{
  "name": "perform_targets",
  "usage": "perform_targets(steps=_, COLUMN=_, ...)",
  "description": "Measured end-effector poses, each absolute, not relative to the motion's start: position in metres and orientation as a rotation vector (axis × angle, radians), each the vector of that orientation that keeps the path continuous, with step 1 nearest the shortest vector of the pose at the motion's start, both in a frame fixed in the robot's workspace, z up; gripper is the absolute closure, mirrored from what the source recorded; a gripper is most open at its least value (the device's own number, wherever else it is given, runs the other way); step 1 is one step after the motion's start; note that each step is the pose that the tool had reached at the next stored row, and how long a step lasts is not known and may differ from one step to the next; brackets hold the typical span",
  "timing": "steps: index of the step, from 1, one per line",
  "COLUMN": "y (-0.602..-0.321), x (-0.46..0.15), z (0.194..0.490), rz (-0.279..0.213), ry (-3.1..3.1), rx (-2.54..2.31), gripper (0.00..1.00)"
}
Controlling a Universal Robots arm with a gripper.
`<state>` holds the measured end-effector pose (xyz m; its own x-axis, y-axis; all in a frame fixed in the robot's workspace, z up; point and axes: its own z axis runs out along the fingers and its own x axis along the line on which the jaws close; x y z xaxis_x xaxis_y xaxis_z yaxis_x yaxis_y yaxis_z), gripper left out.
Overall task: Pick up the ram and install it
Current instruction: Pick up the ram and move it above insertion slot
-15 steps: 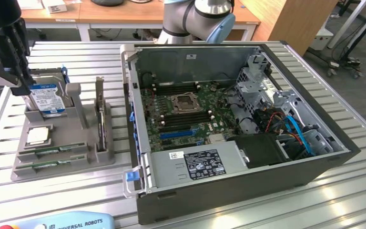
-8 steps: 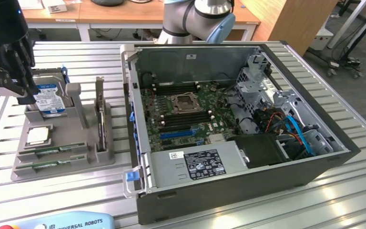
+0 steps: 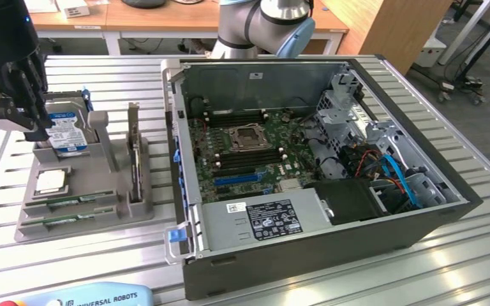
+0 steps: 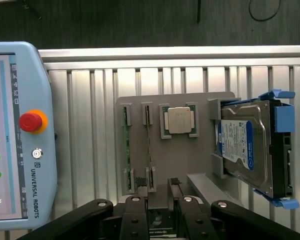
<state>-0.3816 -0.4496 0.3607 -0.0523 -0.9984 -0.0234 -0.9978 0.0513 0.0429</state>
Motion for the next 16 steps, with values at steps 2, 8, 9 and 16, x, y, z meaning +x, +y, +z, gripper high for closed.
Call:
perform_targets(steps=2, y=-0.4504, x=-0.3817, z=0.3604, rz=-0.074, ry=-2.269, rx=2.154, gripper=0.7)
perform_targets(steps=8, y=-0.4557, x=-0.3817, z=0.3607, rz=-0.074, ry=-2.269, rx=2.154, gripper=0.7)
perform_targets(steps=9, y=-0.4558, x=-0.3817, z=0.3606, rz=-0.074, ry=-2.269, rx=2.154, gripper=0.7)
perform_targets(steps=16, y=-0.4562, x=-0.3817, z=0.3535, rz=-0.074, ry=-2.269, rx=2.154, gripper=0.7)
